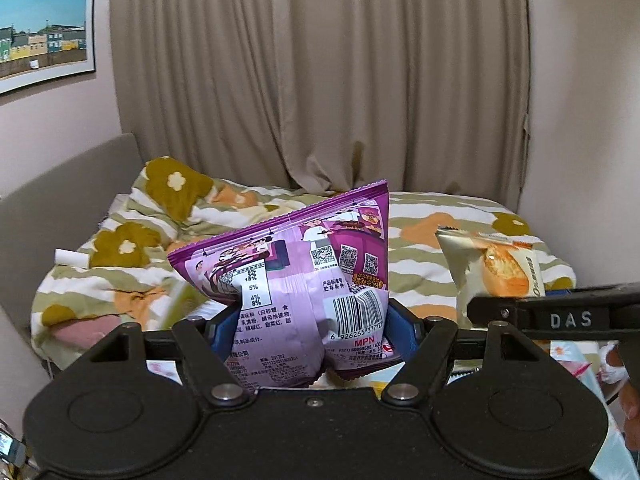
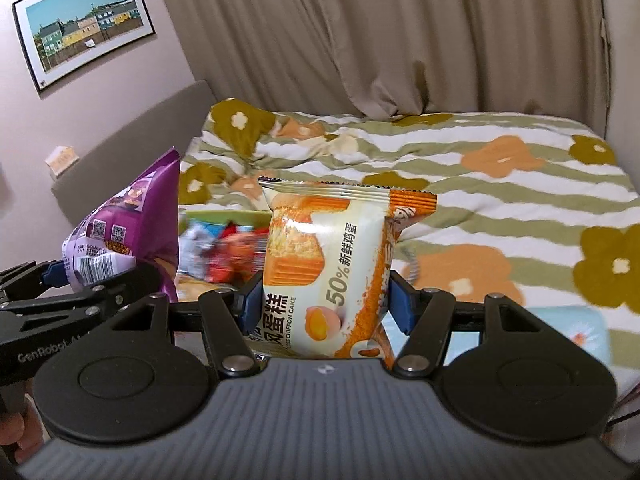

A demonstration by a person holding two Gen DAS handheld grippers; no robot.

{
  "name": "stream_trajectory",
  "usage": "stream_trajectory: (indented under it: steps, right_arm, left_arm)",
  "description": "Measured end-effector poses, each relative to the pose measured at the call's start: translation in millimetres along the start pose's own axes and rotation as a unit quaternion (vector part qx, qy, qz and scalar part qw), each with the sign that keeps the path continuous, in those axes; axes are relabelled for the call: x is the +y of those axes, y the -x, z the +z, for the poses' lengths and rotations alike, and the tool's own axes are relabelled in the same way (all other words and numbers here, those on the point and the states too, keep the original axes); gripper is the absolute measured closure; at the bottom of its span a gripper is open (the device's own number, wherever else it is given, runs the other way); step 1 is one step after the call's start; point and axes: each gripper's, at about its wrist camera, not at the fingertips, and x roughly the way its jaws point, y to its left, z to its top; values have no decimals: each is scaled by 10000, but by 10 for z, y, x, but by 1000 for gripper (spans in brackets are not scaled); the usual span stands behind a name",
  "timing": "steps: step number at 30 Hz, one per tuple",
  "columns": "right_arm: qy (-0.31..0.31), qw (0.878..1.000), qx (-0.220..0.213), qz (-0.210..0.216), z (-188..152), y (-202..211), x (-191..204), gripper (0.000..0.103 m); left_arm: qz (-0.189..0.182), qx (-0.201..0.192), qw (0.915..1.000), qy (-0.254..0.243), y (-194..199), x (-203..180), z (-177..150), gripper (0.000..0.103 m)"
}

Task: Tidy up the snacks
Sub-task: 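Carry both snacks over the yellow box and release them inside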

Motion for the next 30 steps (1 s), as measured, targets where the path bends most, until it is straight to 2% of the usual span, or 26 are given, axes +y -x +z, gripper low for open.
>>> stream_trajectory:
  steps: [5,11,20,23,24,25,30]
  right_arm:
    - [-10,10000,-16,21,-45,-115,560,26]
    - [-55,9999,1,-138,-137,-304,1099,26]
    - [-323,9976,140,-589,-251,-518,1417,26]
    - [-368,9969,195,-675,-273,-556,1441,26]
    - [-382,9966,211,-692,-283,-565,1449,26]
    - [-387,9965,221,-702,-292,-572,1457,26]
    - [-393,9966,251,-681,-350,-574,1461,26]
  left_arm:
    - [-5,9,10000,-33,-59,502,16,26]
    - [-288,107,9995,-120,-289,974,67,26]
    - [-782,476,9952,-340,-758,1172,113,24]
    - [-821,625,9942,-297,-849,1188,112,13]
    - [-783,622,9946,-283,-841,1189,102,4]
    - [-731,583,9952,-275,-809,1196,83,0]
    - [-628,575,9963,-138,-664,1293,8,0]
